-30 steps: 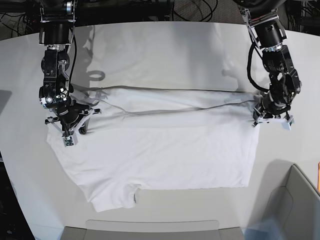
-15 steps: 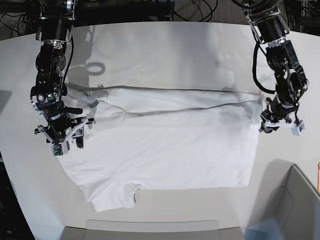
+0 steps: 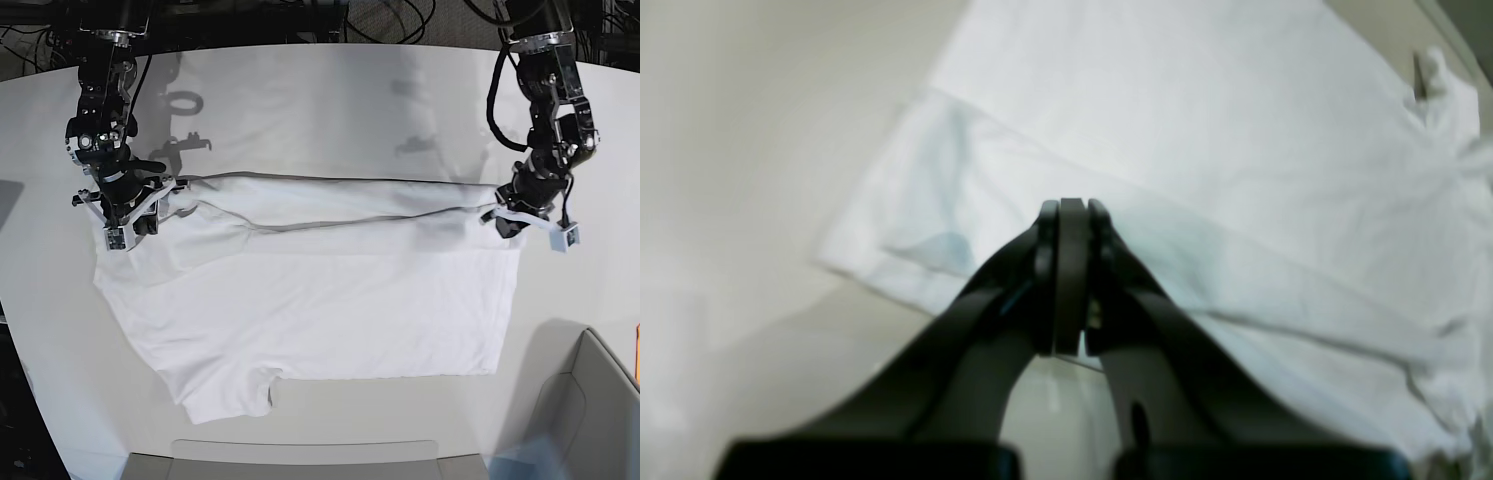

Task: Fold the T-shirt properly
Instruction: 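Drag the held edge back toward the robot with both grippers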

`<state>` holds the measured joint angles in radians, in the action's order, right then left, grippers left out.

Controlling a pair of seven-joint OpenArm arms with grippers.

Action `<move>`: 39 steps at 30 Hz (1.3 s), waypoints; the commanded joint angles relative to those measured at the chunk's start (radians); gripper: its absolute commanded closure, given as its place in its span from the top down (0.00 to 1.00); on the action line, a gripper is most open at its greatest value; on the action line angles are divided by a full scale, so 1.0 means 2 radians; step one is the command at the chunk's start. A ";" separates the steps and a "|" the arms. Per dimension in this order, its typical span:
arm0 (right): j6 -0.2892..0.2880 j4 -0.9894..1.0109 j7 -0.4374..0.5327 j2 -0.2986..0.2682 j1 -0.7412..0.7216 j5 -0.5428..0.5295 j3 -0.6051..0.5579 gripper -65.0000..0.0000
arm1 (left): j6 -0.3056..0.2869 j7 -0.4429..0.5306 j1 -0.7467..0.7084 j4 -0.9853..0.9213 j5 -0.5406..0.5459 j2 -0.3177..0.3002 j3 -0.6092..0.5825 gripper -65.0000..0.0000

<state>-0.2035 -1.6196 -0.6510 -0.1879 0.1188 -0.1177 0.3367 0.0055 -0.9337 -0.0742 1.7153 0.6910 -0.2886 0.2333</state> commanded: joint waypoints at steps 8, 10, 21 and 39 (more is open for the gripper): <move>0.002 0.134 0.011 -0.021 -0.060 0.002 -0.010 0.00 | -0.002 0.017 0.037 -0.084 -0.057 -0.008 -0.086 0.00; 0.002 0.160 0.011 -0.038 -0.067 0.002 -0.028 0.00 | -0.002 0.024 0.047 -0.134 -0.093 -0.007 -0.099 0.00; 0.002 0.097 0.011 -0.066 0.031 0.000 -0.054 0.00 | -0.004 -0.011 -0.032 -0.149 -0.113 -0.051 -0.125 0.00; 0.002 -0.015 0.010 -0.127 0.212 -0.001 -0.054 0.00 | -0.069 -0.012 -0.298 -0.002 -0.113 -0.069 -0.103 0.00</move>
<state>-0.1879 -1.6684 -0.5022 -0.4316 0.5159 -0.1574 0.2317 -0.1478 -0.7502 -0.6235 1.7439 0.4976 -0.4274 0.0387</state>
